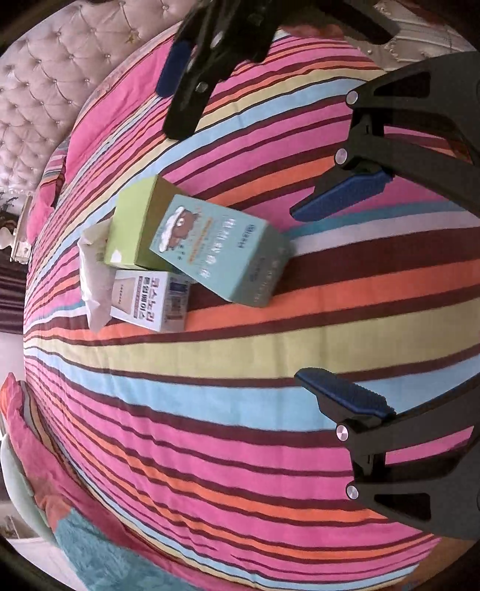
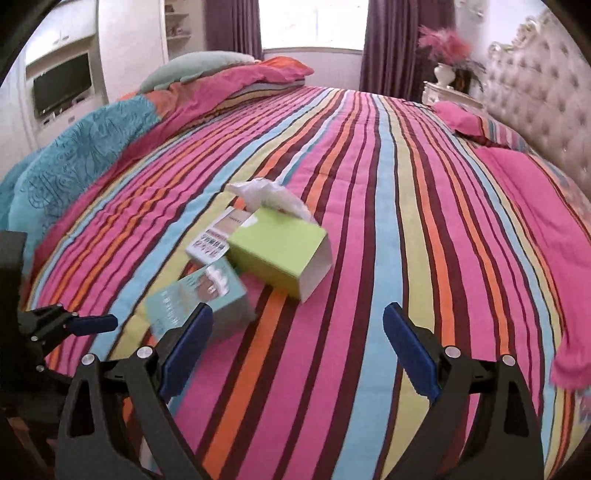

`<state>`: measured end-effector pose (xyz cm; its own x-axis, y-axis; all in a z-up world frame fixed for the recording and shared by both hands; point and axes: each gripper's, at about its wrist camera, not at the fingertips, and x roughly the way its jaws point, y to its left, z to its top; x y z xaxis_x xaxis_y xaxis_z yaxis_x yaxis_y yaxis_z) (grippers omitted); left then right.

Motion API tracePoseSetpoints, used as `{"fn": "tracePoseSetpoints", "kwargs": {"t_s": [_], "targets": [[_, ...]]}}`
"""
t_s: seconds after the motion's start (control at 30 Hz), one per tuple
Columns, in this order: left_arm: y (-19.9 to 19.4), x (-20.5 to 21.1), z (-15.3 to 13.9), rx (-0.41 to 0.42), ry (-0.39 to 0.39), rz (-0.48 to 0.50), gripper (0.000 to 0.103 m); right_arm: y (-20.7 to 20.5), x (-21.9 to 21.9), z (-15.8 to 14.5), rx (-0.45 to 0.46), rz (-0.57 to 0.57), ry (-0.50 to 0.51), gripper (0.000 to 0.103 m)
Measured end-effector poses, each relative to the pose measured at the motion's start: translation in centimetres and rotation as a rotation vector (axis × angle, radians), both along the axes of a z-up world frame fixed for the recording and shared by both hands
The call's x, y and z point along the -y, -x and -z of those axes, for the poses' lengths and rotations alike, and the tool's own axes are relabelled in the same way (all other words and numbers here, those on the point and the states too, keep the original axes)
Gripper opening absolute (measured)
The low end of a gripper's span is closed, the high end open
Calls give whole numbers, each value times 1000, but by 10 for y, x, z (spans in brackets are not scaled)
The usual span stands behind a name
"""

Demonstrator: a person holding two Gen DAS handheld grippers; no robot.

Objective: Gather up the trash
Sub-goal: 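Grasp the light-blue mosquito-liquid box with the left tool while the right tool grasps the lime-green tissue box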

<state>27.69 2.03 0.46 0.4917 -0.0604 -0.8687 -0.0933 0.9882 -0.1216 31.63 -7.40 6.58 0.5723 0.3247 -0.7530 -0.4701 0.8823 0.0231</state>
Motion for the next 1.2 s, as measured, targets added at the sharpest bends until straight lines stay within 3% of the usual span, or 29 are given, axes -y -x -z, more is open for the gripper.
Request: {"fn": "tracePoseSetpoints", "kwargs": {"t_s": [0.5,0.83,1.07,1.2], "targets": [[-44,7,17,-32,34,18,79,-57,-25,28,-90,-151,116,89],[-55,8,23,-34,53,-45,79,-76,-51,37,-106,-196,138,89],[-57,9,23,-32,48,-69,79,-88,-66,41,-129,-198,114,89],[-58,6,24,-23,55,-83,79,-92,-68,44,-197,-189,63,88]]}}
